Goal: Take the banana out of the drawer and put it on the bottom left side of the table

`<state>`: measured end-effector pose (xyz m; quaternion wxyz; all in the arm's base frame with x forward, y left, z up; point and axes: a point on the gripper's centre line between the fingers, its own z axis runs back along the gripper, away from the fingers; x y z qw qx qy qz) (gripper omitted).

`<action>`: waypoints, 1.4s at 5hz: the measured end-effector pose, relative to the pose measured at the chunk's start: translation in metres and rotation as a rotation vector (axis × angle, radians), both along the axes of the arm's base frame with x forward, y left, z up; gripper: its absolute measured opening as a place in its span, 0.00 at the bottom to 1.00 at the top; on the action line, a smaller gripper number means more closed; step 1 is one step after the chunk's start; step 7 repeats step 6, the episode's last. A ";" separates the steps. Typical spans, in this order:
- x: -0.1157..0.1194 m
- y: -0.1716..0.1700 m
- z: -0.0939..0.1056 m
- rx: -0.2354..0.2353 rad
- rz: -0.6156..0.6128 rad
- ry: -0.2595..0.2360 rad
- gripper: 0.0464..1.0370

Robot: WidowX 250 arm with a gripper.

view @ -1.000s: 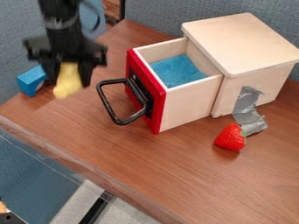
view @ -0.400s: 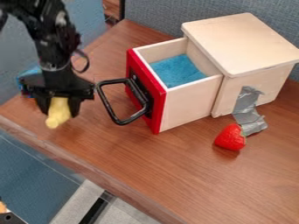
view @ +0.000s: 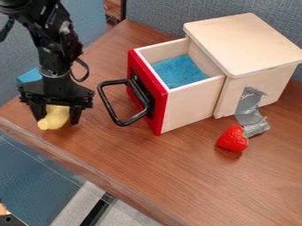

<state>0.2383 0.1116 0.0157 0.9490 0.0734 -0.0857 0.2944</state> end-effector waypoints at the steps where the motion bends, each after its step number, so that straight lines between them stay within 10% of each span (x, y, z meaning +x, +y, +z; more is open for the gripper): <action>1: 0.001 0.000 0.000 0.001 0.007 -0.004 0.97; 7: 0.009 -0.020 0.070 -0.015 -0.086 -0.074 0.96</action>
